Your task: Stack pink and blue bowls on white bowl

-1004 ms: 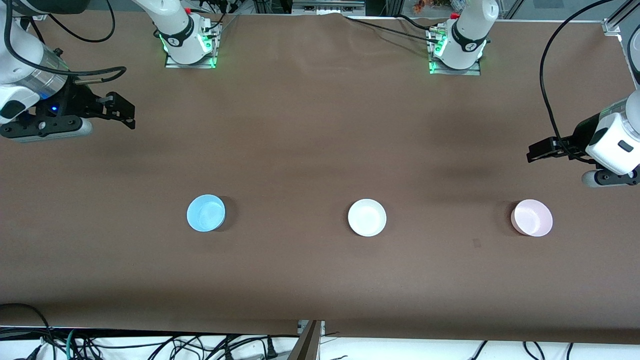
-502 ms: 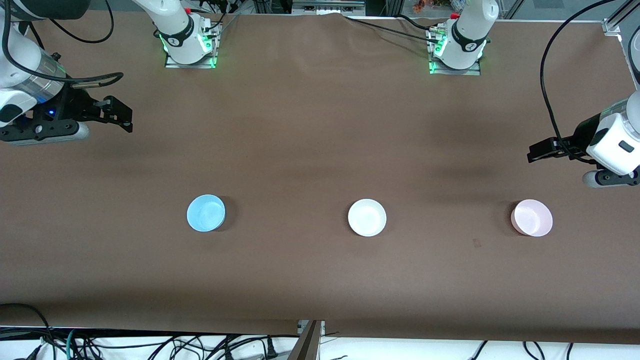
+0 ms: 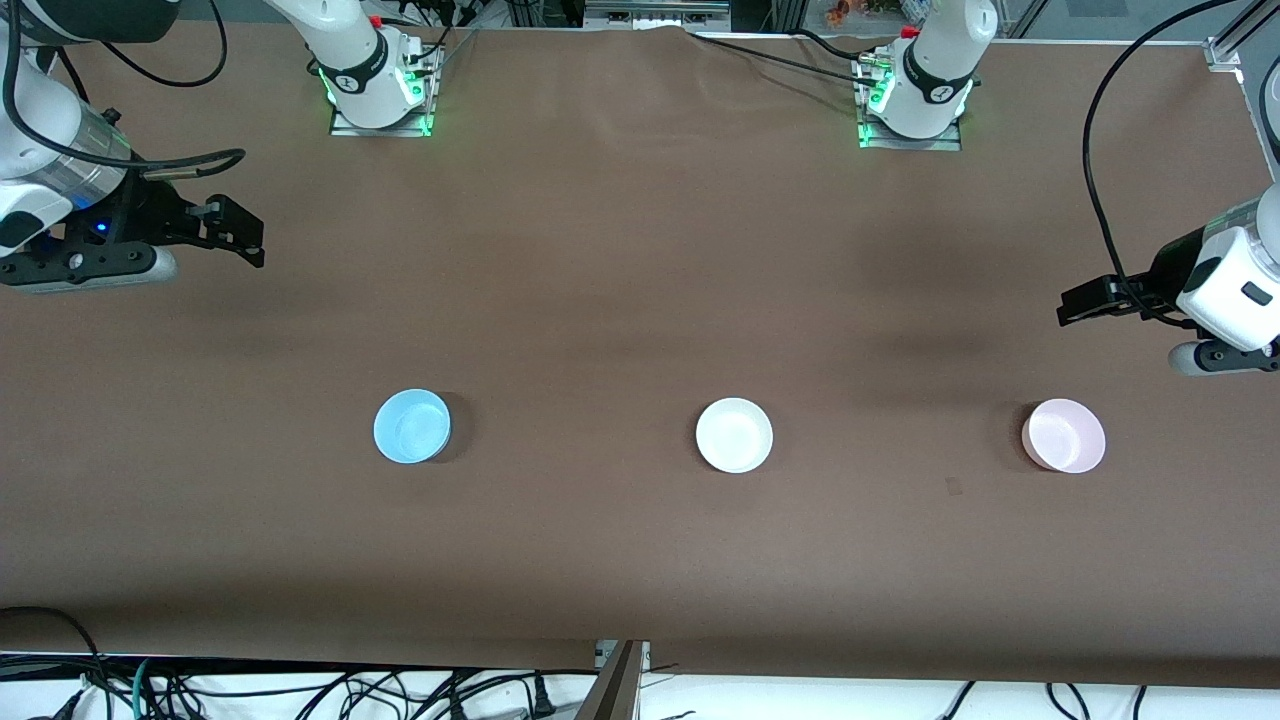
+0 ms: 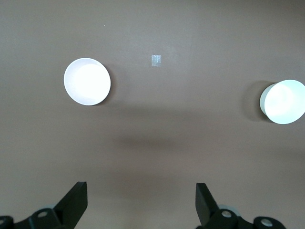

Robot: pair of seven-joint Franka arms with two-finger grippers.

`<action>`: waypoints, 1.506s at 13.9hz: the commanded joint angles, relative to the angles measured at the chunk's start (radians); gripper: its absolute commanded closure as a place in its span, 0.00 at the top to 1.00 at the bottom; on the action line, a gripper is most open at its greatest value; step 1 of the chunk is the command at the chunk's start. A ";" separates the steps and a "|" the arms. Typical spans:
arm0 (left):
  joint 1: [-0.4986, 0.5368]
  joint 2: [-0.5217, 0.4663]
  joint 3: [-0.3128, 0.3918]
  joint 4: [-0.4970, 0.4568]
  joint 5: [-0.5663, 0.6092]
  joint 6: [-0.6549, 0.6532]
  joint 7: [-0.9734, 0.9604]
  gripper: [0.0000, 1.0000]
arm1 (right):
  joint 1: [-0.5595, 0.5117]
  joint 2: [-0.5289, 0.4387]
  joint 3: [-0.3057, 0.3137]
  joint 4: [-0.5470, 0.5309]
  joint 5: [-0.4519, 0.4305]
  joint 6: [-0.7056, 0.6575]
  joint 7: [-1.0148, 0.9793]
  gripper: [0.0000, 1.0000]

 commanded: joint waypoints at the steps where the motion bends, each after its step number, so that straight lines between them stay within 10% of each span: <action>1: 0.000 0.014 -0.003 0.031 0.009 -0.011 0.001 1.00 | -0.011 0.023 0.005 -0.002 -0.003 0.022 -0.005 1.00; 21: 0.003 0.026 0.000 0.046 0.012 -0.008 -0.002 1.00 | -0.005 0.097 0.004 0.009 -0.009 0.039 0.000 1.00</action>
